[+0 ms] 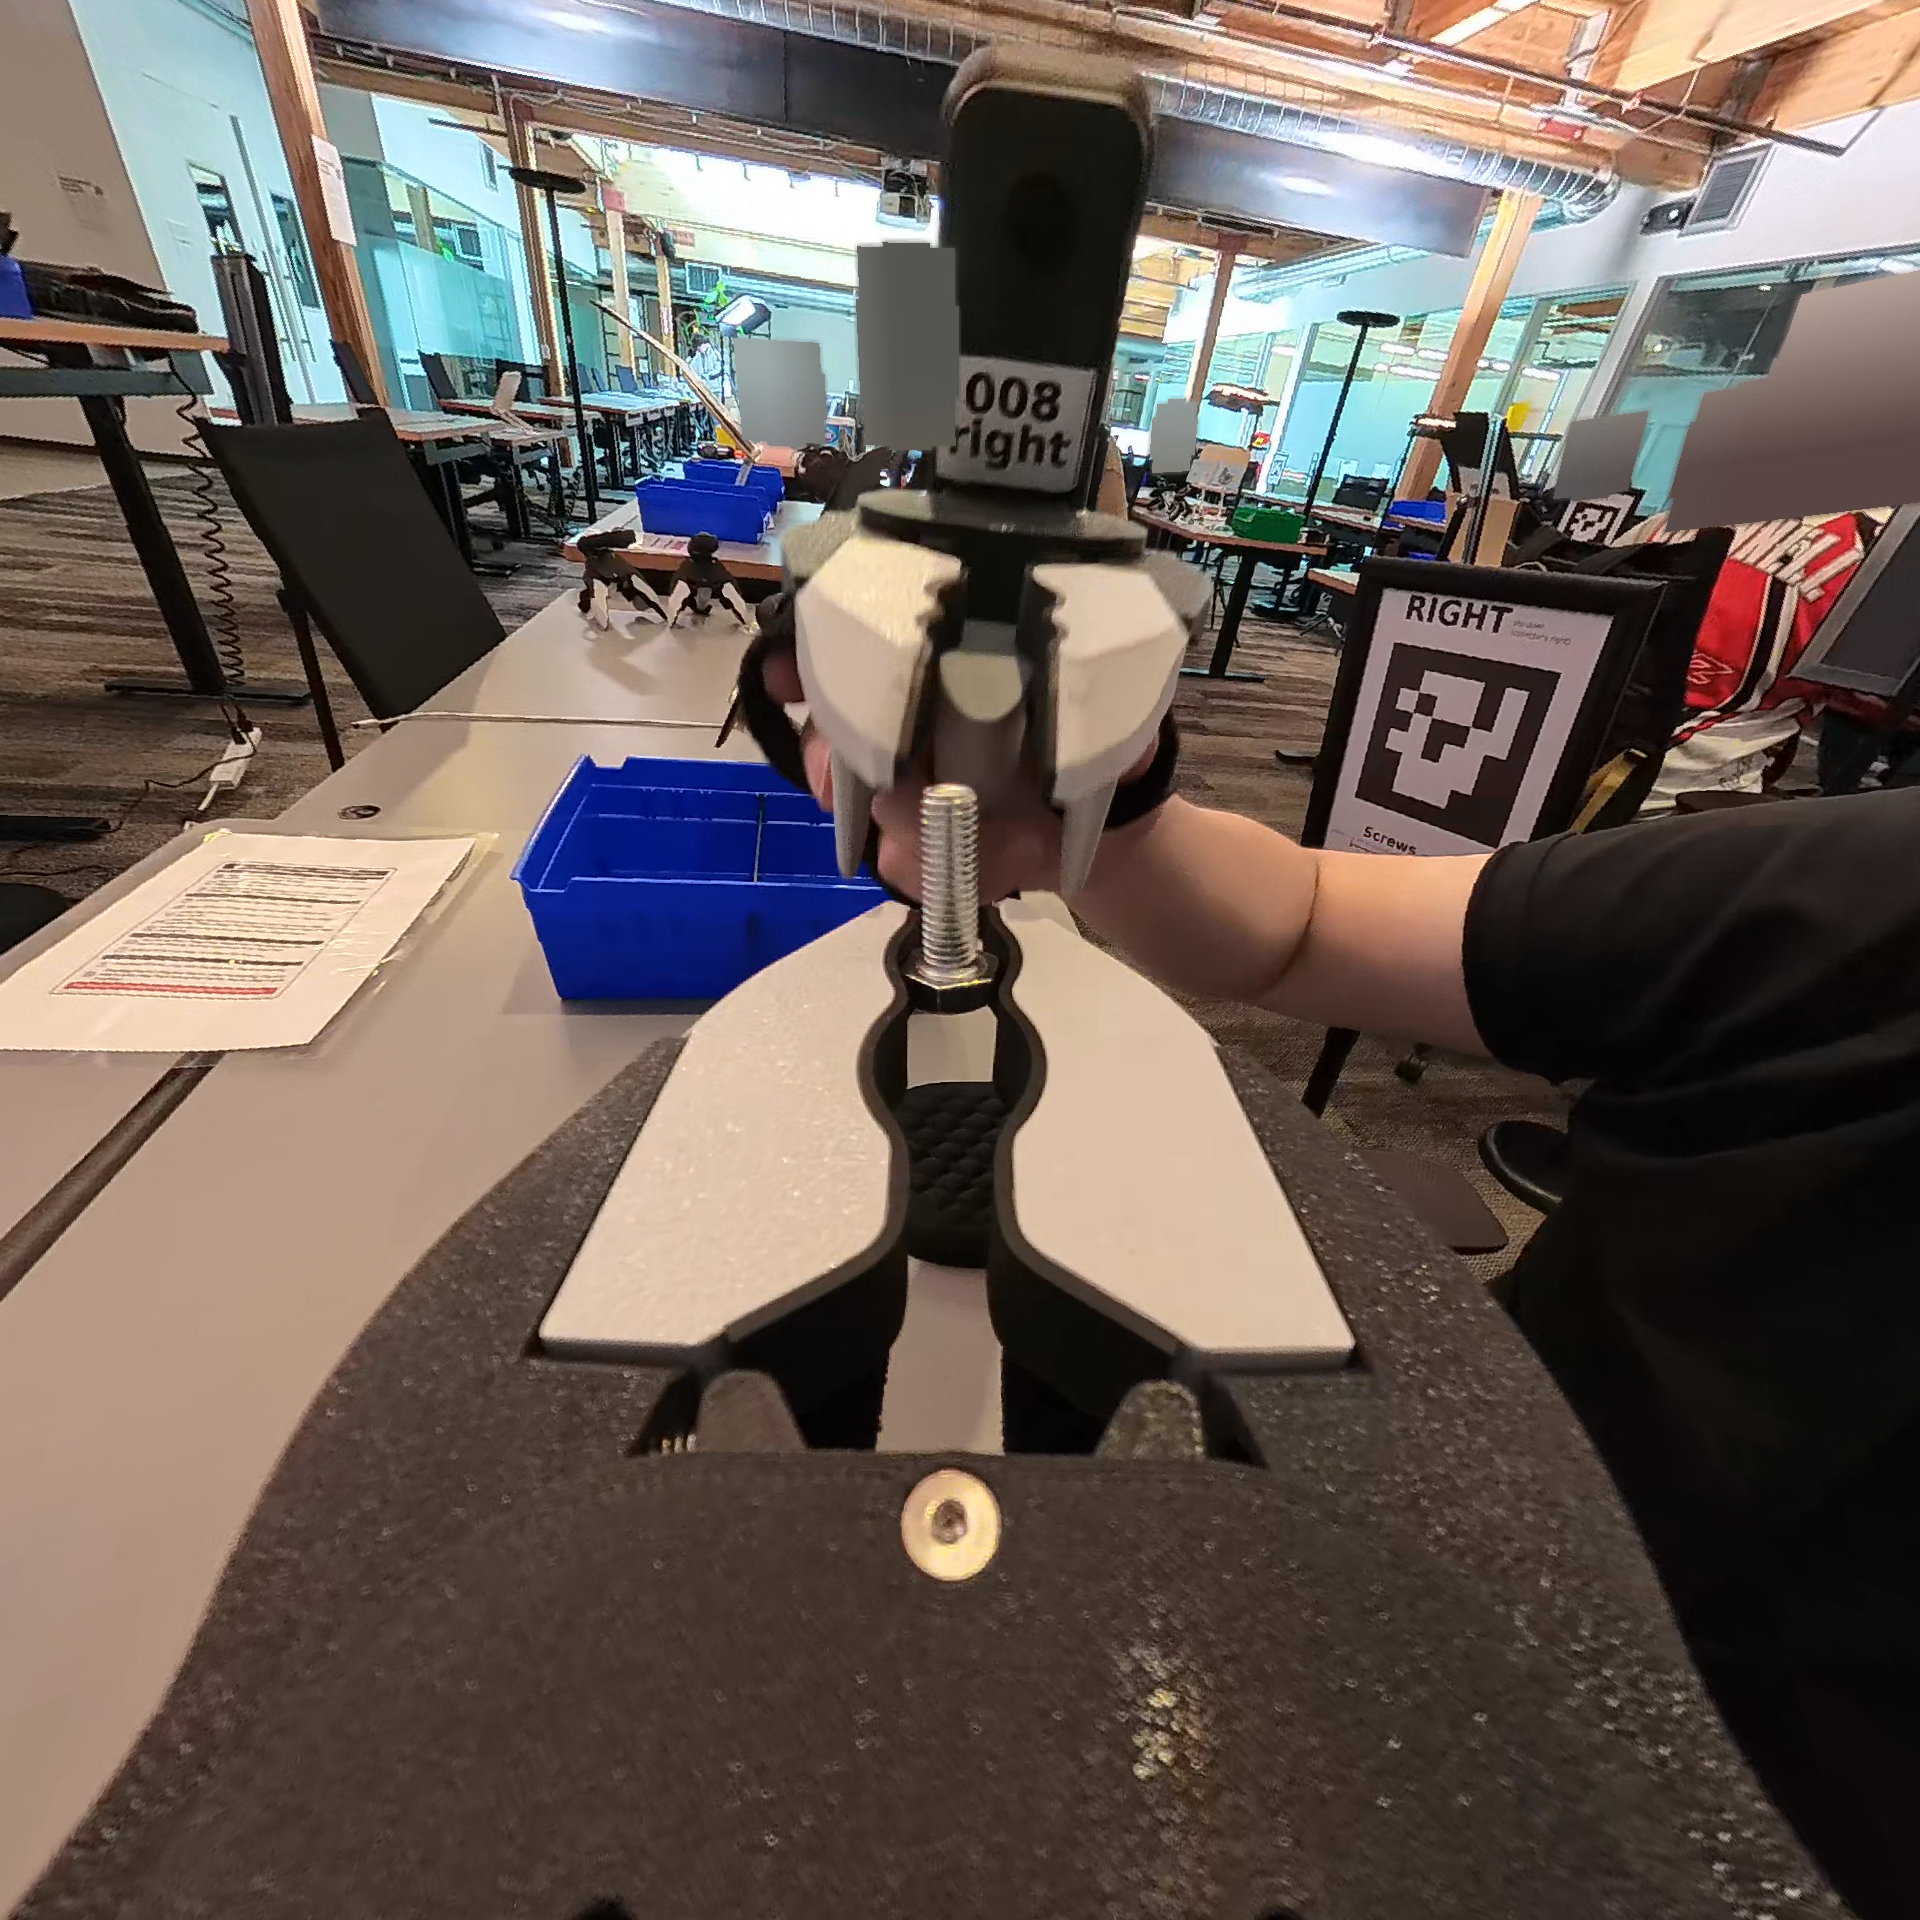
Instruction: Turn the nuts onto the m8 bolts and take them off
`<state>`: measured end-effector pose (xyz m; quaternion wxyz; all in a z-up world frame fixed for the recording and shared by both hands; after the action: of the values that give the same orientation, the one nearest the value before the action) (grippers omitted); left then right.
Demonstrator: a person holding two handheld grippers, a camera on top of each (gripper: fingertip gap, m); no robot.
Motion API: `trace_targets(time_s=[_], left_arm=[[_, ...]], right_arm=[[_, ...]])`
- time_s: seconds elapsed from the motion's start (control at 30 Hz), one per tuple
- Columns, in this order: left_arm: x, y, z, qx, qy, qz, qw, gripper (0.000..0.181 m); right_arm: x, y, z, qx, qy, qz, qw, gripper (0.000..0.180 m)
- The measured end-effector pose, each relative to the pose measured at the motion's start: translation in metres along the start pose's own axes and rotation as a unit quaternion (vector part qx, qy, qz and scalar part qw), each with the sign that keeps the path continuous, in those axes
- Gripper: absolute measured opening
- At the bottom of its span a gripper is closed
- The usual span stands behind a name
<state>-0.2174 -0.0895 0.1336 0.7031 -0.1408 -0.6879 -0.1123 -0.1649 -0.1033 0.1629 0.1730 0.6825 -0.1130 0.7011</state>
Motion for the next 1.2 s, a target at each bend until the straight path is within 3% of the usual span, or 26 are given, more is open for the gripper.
trace_targets(time_s=[0.53, 0.7, 0.77, 0.87, 0.93, 1.0, 1.1, 1.2], left_arm=[[-0.001, -0.001, -0.004, 0.005, 0.005, -0.011, 1.0, 0.012], [-0.006, 0.001, -0.01, 0.035, 0.03, -0.026, 0.999, 0.041], [-0.008, 0.002, -0.011, 0.044, 0.04, -0.03, 0.998, 0.043], [-0.009, 0.006, -0.01, 0.054, 0.04, -0.023, 0.997, 0.04], [-0.01, 0.011, -0.007, 0.067, 0.044, -0.014, 0.997, 0.038], [-0.013, 0.017, -0.005, 0.083, 0.052, -0.01, 0.995, 0.037], [-0.017, 0.021, -0.006, 0.093, 0.065, -0.01, 0.993, 0.036], [-0.019, 0.019, -0.011, 0.09, 0.078, -0.009, 0.993, 0.035]], right_arm=[[-0.012, -0.002, -0.009, 0.012, 0.012, -0.022, 1.0, 0.007], [-0.008, -0.006, 0.006, 0.002, -0.014, -0.029, 0.999, 0.007], [-0.001, -0.009, 0.024, -0.028, -0.014, -0.02, 0.999, 0.007], [0.017, -0.031, 0.079, -0.155, 0.035, 0.016, 0.987, 0.007], [0.017, -0.064, 0.134, -0.266, 0.126, 0.009, 0.956, 0.007], [-0.001, -0.101, 0.192, -0.342, 0.22, -0.063, 0.911, 0.007], [-0.053, -0.154, 0.279, -0.44, 0.332, -0.19, 0.812, 0.008], [-0.116, -0.189, 0.341, -0.476, 0.408, -0.276, 0.729, 0.007]])
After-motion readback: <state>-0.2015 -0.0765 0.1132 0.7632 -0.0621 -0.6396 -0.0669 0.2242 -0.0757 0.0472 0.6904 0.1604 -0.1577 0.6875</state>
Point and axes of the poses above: each gripper's, where its closed fingertips meet, z back along the fingers, x out of its top, y = z × x across the jaws, the point moved 4 cm from there along z, back along the fingers, and after that the axes turned 4 degrees about -z, right-handed, at the moved point
